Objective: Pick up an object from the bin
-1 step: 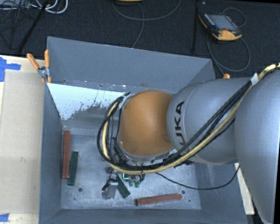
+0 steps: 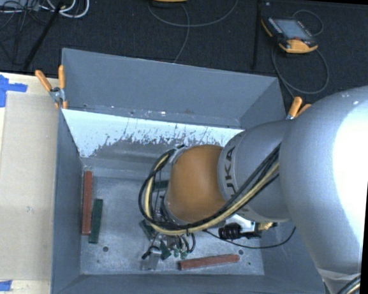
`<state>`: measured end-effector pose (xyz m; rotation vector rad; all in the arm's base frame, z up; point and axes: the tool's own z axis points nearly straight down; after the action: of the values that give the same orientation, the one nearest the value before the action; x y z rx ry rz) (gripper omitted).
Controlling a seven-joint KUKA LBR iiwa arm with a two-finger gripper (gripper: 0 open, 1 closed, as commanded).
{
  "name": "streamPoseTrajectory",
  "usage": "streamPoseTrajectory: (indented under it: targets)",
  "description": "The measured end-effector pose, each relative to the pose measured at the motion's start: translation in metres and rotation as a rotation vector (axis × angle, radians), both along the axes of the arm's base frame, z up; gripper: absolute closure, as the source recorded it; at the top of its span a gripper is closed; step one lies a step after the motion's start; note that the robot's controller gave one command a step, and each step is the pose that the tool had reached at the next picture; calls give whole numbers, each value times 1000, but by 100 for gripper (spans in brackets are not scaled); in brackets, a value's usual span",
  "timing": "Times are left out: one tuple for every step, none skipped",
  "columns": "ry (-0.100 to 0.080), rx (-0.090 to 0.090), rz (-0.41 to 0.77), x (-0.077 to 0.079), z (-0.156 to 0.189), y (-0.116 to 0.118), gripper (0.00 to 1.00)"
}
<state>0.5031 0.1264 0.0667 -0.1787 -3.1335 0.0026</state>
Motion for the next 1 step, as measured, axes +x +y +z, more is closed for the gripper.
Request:
streamPoseTrajectory:
  targets:
    - [-5, 0, 415, 65, 3, -53, 0]
